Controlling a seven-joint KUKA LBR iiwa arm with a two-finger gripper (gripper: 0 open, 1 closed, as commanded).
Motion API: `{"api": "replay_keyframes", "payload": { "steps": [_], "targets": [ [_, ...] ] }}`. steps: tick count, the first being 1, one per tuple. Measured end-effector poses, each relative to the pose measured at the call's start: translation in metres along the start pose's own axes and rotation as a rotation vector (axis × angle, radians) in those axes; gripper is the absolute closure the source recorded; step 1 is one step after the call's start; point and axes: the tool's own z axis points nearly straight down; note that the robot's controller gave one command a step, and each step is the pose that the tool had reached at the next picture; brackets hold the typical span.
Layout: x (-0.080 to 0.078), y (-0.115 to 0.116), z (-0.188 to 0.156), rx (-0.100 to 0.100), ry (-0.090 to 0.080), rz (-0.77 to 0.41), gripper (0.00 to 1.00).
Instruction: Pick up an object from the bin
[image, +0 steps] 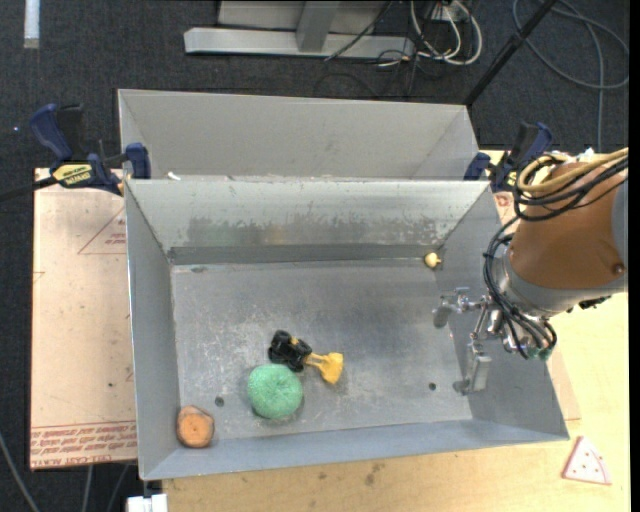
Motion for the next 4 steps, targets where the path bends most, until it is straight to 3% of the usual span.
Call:
{"api": "replay_keyframes", "payload": {
  "steps": [1,2,3,4],
  "targets": [
    [-0.002,0.0,-0.004,0.001,-0.008,-0.003,0.0],
    [-0.01,0.051,0.012,0.002,-0.008,-0.013,0.0],
    [-0.063,0.071,0.031,0.0,-0.011,-0.104,0.0],
    [-0.074,0.083,0.054,0.002,-0.018,-0.111,0.0]
  ]
}}
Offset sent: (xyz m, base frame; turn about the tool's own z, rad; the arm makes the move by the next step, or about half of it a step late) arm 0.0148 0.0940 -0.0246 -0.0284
